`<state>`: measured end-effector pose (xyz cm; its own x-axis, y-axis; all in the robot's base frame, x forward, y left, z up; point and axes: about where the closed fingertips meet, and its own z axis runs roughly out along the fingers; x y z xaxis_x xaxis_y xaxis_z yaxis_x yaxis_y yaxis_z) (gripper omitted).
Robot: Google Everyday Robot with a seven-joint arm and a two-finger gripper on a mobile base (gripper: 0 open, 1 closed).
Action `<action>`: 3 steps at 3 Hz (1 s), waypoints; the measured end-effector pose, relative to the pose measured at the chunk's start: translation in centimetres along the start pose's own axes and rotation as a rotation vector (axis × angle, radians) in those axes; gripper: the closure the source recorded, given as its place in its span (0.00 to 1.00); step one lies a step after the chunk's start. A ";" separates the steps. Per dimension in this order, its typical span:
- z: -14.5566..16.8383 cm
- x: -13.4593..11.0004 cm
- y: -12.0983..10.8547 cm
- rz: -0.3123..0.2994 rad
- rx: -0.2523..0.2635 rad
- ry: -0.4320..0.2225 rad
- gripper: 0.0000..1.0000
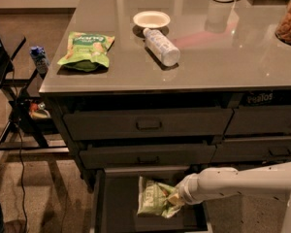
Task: Pick green jalapeno chip bag from bottom drawer and place on counter
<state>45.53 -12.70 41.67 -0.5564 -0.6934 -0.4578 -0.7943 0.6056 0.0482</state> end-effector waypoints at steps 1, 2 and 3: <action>-0.1 0.1 -0.1 0.009 -0.007 0.000 1.00; -3.7 1.5 -1.6 0.055 0.037 0.013 1.00; -9.4 1.5 -2.3 0.083 0.123 -0.001 1.00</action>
Offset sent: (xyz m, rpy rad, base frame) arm -0.0034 -0.0825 0.0714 -0.0571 -0.0311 -0.1466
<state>44.26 -18.79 49.19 -0.6187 -0.6388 -0.4573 -0.7098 0.7040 -0.0229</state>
